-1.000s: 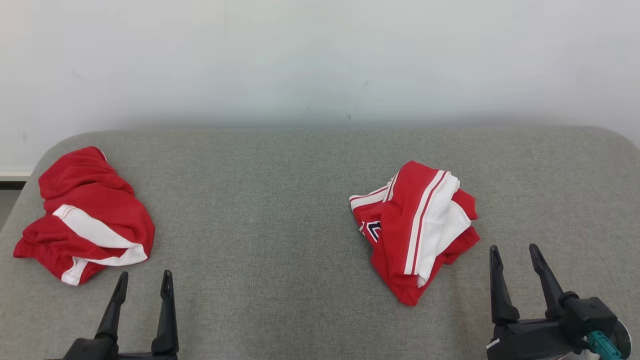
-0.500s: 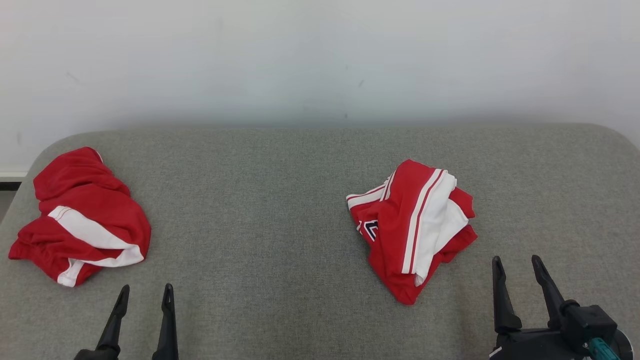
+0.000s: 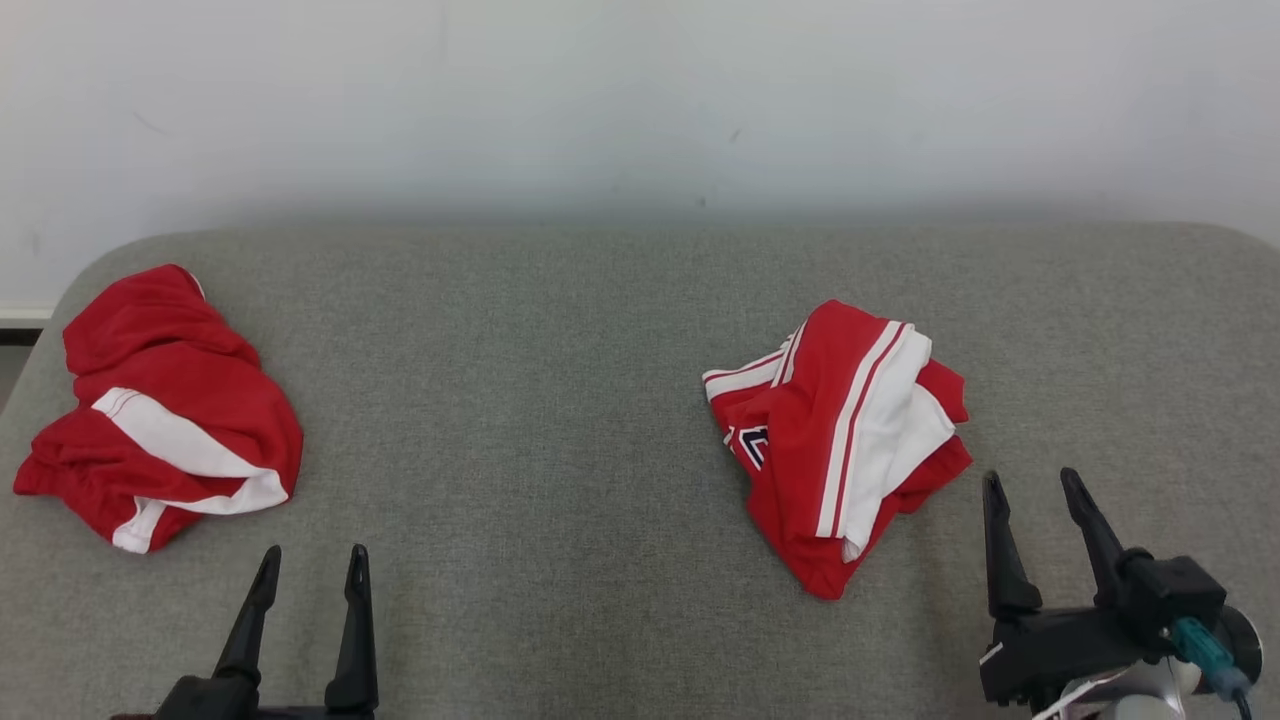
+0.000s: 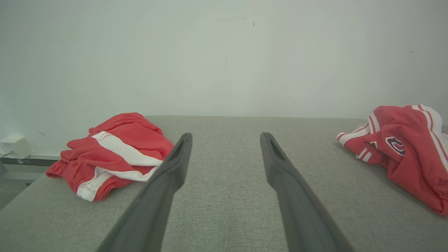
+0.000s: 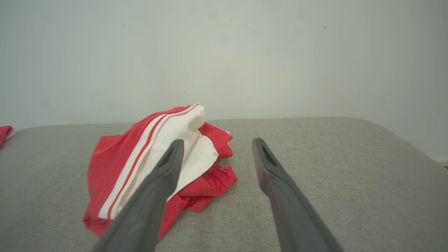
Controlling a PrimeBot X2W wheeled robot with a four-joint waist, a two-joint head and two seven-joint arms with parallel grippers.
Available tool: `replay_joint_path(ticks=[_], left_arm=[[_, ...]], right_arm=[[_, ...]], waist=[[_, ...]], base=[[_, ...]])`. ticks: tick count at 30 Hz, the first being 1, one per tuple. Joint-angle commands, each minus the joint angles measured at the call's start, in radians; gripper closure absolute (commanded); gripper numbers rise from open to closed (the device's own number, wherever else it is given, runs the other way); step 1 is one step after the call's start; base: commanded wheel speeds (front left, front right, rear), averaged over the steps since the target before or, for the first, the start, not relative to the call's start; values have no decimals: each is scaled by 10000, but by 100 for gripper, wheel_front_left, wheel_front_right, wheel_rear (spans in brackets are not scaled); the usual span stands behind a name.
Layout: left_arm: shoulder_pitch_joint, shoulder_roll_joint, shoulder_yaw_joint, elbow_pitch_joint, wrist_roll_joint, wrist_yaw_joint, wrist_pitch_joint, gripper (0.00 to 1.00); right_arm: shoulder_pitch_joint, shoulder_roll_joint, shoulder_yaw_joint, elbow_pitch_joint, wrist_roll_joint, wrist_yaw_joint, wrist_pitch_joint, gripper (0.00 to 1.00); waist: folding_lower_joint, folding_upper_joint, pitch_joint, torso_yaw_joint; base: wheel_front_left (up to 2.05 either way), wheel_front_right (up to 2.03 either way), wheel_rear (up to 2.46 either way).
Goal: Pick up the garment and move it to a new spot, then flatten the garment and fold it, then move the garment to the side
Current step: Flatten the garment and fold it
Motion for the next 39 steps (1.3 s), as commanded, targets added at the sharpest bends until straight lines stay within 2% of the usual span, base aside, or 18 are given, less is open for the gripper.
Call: replay_joint_path(ticks=[1,3,12,18,19,20,21,25,32,36,39], left_arm=[[-169,-52,-26,15,97,-34,-35,0],[-213,-82,-51,54,101,-50,-34,0],[-764,-236,-407,196,119,-125,-35,0],[-1148,-279,-592,365,51,-171,-35,0],[-1185,-283,-607,390,52,-175,-36,0],[-1206,-285,-629,425,54,-178,-36,0],[-1219,-285,-630,455,49,-151,-36,0],[-1133,-269,-569,574,37,-155,-36,0],[-900,-209,-600,689,-15,-152,-34,0],[-946,-192,-737,669,-71,-153,-34,0],[-984,-206,-807,656,-119,-154,-36,0]], right_arm=[[-329,-134,77,285,-32,8,-6,0],[-542,-234,107,516,-17,8,-8,0],[-2258,-855,254,3007,252,8,-8,0],[-3053,-935,360,4248,480,8,-7,0],[-3137,-892,382,4398,542,8,-7,47],[-3248,-867,371,4467,607,8,-7,63],[-3308,-849,375,4500,658,8,-6,100],[-3025,-719,361,4344,840,8,-6,100],[-2452,-768,437,3064,995,8,-7,100],[-2972,-1019,639,2479,999,8,-7,100],[-3591,-1117,1172,2161,1041,8,-4,100]], waist=[[-1,-1,241,171],[-1,-1,305,220],[-1,-1,945,869],[-1,-1,1329,1264],[-1,-1,1357,1304],[-1,-1,1373,1341],[-1,-1,1372,1360],[-1,-1,1196,1329],[-1,-1,669,1019],[-1,-1,453,1031],[-1,-1,359,1168]], base=[[0,0,0],[0,0,0],[0,0,0],[0,0,0],[0,0,0],[0,0,0],[0,0,0],[0,0,0],[0,0,0],[0,0,0],[0,0,0]])
